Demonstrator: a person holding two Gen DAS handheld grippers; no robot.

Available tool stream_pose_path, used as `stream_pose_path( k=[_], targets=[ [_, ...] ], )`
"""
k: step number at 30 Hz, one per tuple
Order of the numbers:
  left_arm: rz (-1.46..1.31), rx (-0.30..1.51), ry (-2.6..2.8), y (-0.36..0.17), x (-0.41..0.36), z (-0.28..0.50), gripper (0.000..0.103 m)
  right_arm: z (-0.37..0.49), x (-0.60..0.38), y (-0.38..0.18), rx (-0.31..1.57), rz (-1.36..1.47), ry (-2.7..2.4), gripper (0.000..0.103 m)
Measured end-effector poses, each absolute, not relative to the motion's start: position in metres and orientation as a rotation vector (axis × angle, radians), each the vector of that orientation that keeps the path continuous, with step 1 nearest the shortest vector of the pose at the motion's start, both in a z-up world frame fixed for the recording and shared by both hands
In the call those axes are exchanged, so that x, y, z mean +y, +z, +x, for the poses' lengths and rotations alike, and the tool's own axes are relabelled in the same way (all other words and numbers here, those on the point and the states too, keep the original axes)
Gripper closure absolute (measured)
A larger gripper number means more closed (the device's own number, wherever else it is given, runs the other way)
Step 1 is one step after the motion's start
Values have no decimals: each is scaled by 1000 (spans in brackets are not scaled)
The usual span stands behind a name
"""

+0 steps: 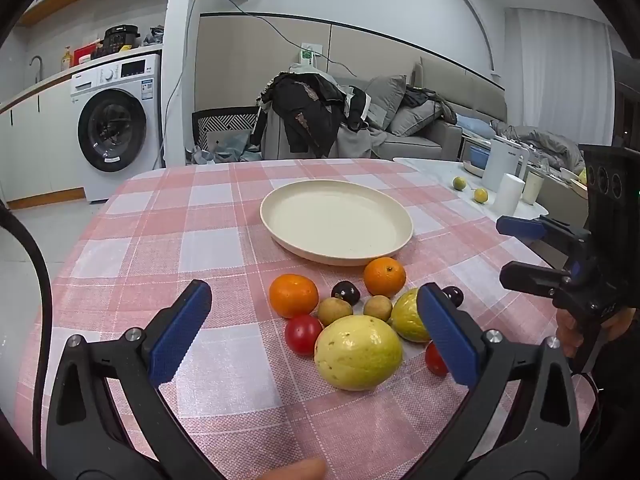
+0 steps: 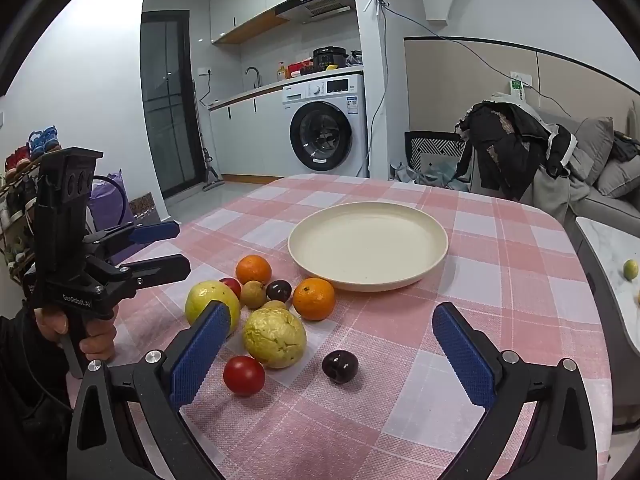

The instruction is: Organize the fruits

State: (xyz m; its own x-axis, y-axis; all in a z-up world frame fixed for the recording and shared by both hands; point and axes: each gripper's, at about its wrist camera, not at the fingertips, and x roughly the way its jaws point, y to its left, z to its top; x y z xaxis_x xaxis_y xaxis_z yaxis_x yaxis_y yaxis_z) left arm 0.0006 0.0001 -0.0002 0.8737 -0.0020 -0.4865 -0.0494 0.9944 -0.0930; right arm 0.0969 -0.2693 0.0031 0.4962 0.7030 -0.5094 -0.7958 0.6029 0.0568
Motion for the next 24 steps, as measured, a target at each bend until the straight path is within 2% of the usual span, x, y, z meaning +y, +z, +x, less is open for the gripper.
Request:
stream_pose_path(
  k=[24],
  targets=[
    [-93, 500, 31, 2, -2, -3, 1, 99, -268, 2, 544, -211, 914, 0]
  ],
)
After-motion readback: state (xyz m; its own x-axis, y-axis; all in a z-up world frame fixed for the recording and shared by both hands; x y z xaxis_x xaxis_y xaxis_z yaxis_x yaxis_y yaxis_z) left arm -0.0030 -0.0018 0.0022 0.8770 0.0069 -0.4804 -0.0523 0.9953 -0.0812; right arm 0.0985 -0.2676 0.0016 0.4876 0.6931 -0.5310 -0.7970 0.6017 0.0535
